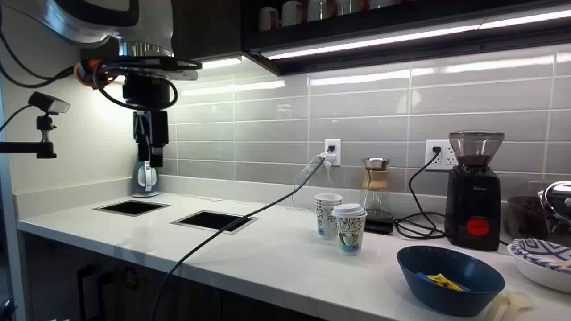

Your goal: Unstack the cups on the table

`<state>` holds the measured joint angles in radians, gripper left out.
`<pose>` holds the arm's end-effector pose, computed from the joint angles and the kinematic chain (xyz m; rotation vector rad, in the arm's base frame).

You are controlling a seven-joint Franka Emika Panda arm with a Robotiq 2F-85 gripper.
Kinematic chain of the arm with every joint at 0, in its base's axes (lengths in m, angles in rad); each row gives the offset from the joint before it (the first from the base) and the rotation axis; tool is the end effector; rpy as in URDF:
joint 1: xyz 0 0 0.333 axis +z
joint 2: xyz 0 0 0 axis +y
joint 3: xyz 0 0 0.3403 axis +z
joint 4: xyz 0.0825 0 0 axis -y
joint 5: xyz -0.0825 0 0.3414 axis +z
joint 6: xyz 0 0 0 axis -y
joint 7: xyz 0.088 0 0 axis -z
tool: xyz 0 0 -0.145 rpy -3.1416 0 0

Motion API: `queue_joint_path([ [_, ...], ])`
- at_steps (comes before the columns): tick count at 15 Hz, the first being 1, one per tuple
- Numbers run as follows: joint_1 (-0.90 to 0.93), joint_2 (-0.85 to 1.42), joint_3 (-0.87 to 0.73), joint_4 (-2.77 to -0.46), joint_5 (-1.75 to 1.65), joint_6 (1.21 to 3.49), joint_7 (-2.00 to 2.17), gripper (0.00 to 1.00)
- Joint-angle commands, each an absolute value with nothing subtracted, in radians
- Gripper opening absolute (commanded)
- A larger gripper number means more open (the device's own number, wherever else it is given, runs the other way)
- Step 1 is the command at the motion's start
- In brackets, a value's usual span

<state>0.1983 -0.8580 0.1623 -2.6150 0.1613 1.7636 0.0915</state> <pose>0.2148 0.1089 0.4878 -3.0932 -0.2833 0.0080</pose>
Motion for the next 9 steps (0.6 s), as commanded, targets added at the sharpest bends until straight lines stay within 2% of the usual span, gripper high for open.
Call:
queue_joint_path([
  [1, 0.190, -0.858, 0.168, -2.613, 0.166, 1.761, 0.086, 1.00],
  [7, 0.190, -0.858, 0.168, -2.613, 0.166, 1.761, 0.086, 1.00],
  [9, 0.159, -0.779, 0.172, -2.571, 0.158, 1.842, 0.104, 1.00],
])
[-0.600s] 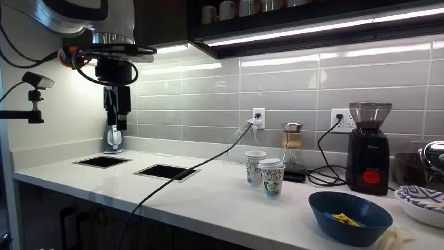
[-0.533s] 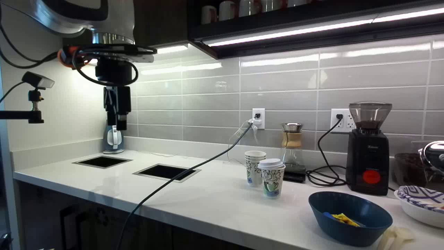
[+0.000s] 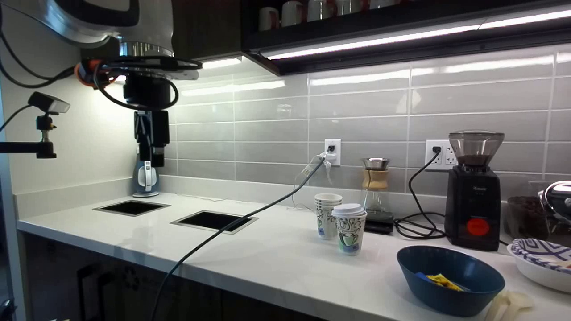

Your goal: Unstack the cups on the table

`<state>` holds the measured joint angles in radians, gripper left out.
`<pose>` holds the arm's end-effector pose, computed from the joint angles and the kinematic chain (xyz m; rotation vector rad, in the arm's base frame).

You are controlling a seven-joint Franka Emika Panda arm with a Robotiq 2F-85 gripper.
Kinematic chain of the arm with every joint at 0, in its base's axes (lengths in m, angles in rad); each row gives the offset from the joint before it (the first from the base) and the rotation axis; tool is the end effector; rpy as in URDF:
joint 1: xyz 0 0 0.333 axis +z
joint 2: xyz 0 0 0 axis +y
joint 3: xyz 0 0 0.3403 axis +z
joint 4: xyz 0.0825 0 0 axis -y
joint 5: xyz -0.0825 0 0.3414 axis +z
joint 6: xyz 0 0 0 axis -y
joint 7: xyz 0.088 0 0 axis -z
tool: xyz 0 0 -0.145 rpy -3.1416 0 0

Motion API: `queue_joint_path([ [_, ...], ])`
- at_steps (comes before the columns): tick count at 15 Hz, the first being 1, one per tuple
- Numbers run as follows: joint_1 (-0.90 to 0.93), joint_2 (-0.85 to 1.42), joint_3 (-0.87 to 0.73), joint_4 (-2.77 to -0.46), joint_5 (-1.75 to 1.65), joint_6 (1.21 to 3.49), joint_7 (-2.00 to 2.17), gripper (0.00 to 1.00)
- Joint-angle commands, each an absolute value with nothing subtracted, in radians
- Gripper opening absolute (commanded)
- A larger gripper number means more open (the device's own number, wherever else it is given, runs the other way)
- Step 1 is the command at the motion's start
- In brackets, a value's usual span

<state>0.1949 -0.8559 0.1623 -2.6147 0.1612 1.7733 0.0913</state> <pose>0.2169 0.1086 0.4883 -3.0922 -0.2780 -0.0042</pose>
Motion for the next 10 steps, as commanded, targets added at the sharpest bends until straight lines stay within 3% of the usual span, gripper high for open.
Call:
queue_joint_path([
  [1, 0.144, -0.750, 0.173, -2.552, 0.157, 1.873, 0.118, 1.00],
  [10, -0.012, -0.274, 0.176, -2.205, 0.142, 2.095, 0.435, 1.00],
])
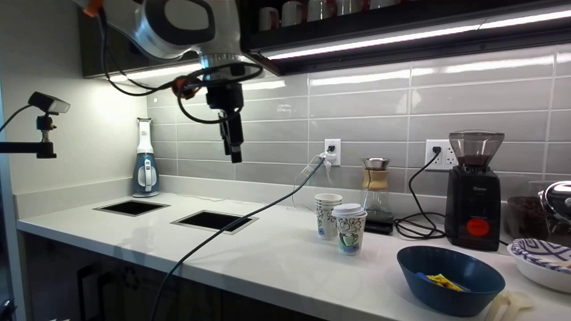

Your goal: Unstack the cups on the table

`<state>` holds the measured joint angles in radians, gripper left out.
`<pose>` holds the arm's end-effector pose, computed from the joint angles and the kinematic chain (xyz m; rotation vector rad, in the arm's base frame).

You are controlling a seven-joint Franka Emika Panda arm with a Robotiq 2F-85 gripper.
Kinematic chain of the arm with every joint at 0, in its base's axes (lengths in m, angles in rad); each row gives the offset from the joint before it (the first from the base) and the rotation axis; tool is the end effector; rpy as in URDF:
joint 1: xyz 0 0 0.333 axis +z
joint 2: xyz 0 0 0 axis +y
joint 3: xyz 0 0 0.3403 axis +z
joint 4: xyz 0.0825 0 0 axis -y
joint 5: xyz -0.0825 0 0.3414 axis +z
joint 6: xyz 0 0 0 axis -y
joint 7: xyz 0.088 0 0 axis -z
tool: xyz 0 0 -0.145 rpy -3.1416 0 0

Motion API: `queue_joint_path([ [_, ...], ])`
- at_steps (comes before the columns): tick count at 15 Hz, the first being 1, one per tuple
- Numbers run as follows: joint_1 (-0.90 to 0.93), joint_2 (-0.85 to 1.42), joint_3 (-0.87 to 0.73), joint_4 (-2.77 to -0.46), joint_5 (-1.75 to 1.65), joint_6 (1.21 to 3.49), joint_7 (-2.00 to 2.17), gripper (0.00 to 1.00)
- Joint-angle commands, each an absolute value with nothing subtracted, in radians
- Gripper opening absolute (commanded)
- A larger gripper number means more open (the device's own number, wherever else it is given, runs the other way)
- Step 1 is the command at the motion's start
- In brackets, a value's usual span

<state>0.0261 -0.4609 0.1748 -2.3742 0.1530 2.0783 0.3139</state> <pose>0.3727 0.0957 0.5060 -3.0210 0.2855 -0.2139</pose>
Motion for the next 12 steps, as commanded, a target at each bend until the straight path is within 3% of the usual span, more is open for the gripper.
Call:
queue_joint_path([
  [1, -0.021, -0.225, 0.163, -2.157, 0.145, 2.089, 0.467, 1.00],
  [9, 0.008, 0.136, 0.112, -1.914, 0.137, 2.377, 0.717, 1.00],
  [10, 0.010, 0.039, 0.100, -1.997, 0.145, 2.331, 0.661, 1.00],
  [12, 0.019, 0.079, 0.090, -1.983, 0.147, 2.345, 0.658, 1.00],
])
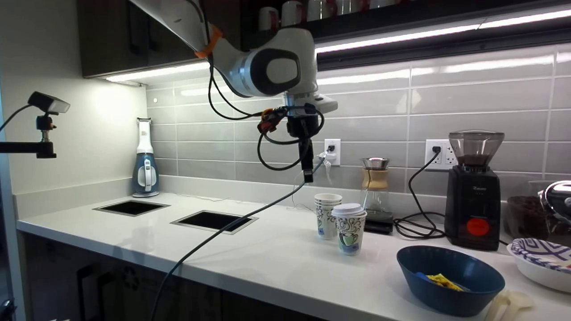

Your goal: Unstack the cups on the table

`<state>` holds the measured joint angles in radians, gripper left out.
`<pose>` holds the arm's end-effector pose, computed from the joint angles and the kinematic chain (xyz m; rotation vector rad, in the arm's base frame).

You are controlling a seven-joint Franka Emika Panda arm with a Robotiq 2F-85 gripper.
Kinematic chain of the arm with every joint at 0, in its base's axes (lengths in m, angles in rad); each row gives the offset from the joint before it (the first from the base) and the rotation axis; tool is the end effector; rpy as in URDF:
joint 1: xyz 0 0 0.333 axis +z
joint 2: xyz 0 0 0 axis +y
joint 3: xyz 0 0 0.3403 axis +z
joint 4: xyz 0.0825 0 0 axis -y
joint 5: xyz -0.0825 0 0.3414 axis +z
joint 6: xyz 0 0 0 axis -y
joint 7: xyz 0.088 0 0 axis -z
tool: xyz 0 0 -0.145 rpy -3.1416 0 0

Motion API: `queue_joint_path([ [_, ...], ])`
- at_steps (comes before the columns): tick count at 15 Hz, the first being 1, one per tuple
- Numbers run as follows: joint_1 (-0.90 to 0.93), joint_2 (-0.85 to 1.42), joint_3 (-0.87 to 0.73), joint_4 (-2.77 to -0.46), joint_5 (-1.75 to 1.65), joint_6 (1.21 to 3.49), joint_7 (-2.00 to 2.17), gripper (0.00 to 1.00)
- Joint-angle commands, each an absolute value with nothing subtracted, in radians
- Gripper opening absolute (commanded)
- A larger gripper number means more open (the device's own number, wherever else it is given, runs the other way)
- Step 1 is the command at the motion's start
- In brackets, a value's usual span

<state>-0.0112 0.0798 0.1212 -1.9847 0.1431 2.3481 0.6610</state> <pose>0.5703 0.0675 0.4627 -2.7559 0.9112 -0.3152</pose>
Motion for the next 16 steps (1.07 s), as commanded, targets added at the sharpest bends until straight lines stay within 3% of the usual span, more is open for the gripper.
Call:
queue_joint_path([
  [1, 0.020, 0.077, 0.088, -1.984, 0.147, 2.345, 0.658, 1.00],
  [8, 0.019, 0.056, 0.089, -1.985, 0.146, 2.342, 0.659, 1.00],
  [16, 0.092, 0.308, 0.061, -1.781, 0.054, 2.347, 0.790, 1.00],
])
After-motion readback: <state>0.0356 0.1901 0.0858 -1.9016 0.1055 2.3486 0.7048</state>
